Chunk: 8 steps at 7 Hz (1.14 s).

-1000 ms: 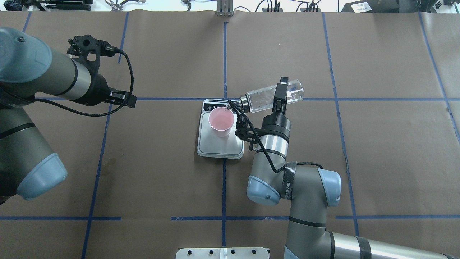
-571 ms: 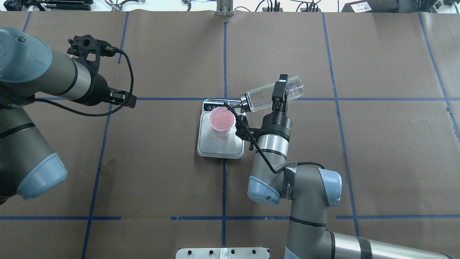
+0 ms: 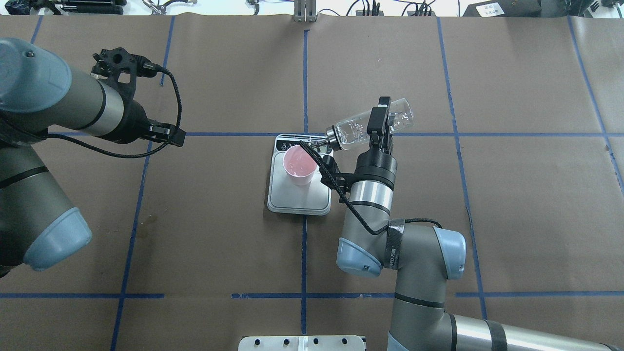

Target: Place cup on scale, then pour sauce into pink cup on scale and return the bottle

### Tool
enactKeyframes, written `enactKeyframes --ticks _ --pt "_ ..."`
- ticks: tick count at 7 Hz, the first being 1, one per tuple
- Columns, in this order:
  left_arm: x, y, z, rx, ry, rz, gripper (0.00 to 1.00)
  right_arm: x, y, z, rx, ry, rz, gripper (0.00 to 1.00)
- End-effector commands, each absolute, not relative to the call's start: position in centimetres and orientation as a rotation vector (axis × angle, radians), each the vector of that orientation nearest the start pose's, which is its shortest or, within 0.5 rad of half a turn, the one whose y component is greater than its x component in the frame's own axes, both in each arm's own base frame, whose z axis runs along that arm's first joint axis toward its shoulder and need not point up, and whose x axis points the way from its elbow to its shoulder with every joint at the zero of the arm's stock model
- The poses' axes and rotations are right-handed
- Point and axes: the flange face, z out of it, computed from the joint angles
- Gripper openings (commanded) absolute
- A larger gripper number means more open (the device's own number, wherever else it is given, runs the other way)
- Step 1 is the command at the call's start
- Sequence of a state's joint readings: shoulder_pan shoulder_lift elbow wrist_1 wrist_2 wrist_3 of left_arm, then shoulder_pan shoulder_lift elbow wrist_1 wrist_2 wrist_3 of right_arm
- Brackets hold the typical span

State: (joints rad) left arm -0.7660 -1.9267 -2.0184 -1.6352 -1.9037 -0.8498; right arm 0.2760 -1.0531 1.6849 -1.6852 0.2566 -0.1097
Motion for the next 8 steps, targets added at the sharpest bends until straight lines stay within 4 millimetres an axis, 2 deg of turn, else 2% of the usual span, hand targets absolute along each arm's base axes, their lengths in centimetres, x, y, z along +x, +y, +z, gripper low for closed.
enactKeyframes --ticks 1,8 --pt "33.15 -45.82 26.32 0.352 0.844 0.103 0.82 -53.42 -39.04 26.56 1.102 0.894 -0.886 0.0" --pt "32.99 -45.77 26.13 0.354 0.848 0.102 0.83 -52.81 -39.04 25.83 1.103 0.943 -0.894 0.0"
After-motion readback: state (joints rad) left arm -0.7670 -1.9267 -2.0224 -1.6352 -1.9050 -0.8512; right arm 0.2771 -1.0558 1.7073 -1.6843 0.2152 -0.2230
